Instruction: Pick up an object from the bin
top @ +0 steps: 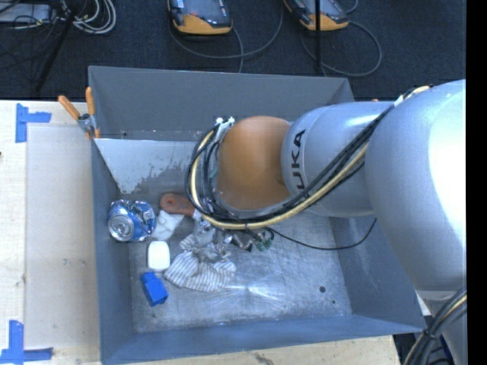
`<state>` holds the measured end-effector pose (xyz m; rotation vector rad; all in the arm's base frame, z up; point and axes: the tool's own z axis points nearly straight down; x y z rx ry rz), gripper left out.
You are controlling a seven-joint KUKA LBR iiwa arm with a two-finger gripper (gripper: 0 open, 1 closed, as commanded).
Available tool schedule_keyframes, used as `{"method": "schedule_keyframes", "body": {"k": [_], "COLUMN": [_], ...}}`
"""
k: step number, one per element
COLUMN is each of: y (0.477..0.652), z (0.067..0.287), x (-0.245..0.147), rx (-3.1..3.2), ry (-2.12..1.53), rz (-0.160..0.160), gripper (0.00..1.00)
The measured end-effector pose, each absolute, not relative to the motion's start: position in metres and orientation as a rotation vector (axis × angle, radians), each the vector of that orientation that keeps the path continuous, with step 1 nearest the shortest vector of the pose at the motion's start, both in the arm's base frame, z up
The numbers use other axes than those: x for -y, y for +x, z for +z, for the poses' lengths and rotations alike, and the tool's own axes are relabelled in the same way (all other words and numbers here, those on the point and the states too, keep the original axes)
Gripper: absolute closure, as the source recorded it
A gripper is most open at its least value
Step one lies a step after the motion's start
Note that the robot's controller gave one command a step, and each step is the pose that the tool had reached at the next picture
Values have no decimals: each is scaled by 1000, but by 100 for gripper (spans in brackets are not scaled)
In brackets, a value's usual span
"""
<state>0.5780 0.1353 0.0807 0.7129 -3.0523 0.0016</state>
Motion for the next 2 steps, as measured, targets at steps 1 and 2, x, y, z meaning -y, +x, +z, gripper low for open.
{"method": "schedule_keyframes", "body": {"k": [1, 2], "y": [578, 585], "z": [81, 230], "x": [-135, -137], "rx": [3052, 3034], "ry": [713, 835], "rz": [2, -1], "gripper": [100, 100]}}
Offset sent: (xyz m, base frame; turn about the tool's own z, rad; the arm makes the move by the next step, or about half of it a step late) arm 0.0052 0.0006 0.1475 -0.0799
